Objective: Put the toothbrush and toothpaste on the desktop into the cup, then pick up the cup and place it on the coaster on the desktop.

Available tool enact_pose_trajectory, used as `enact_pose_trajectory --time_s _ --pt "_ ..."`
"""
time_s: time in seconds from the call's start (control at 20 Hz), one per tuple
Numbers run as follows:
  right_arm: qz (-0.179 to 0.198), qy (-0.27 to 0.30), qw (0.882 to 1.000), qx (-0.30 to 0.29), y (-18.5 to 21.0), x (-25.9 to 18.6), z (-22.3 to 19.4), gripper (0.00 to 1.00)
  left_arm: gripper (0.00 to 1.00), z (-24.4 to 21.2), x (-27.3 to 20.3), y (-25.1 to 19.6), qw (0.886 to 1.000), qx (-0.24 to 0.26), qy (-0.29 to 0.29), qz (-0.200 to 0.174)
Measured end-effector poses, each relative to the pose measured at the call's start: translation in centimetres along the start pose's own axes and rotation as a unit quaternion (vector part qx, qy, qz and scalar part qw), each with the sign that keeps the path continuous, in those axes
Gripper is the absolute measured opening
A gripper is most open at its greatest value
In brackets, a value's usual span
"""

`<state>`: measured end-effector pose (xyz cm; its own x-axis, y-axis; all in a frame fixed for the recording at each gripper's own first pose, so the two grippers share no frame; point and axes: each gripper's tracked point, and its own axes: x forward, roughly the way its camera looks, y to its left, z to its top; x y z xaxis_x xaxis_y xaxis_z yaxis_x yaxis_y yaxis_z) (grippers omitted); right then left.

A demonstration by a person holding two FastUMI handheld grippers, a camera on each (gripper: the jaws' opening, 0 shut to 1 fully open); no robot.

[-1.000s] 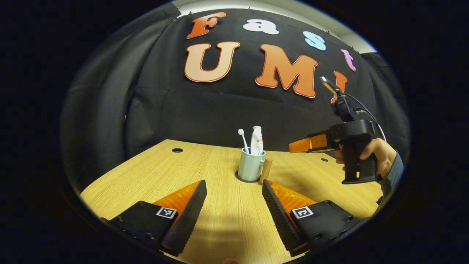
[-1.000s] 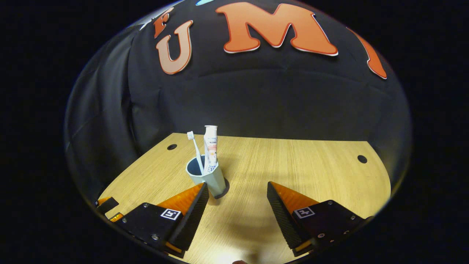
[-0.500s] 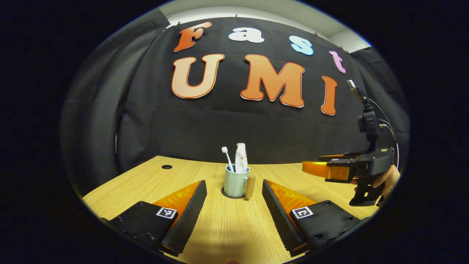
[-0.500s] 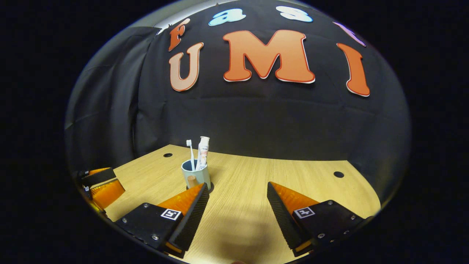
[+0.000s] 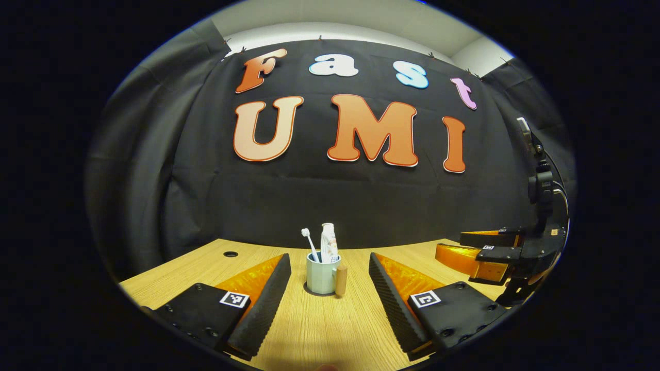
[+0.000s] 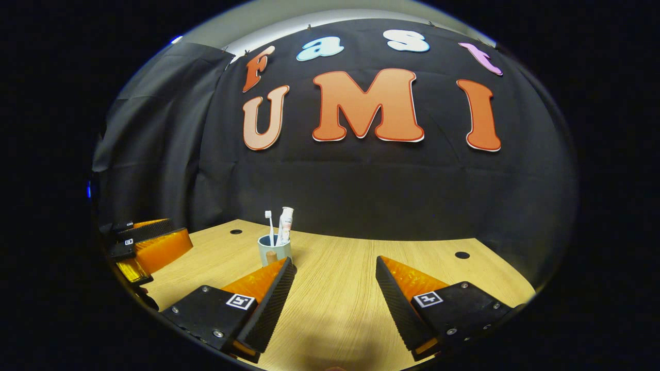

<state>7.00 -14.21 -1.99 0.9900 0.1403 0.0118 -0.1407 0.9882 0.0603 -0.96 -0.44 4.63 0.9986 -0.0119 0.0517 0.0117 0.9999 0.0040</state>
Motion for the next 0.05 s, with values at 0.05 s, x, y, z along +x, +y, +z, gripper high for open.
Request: enact_pose_trajectory --time_s 0.05 --pt "-0.001 -0.006 1.0 -0.003 0.02 -0.23 0.07 0.96 0.98 0.21 0.1 -0.13 1.0 0.0 -0.003 0.001"
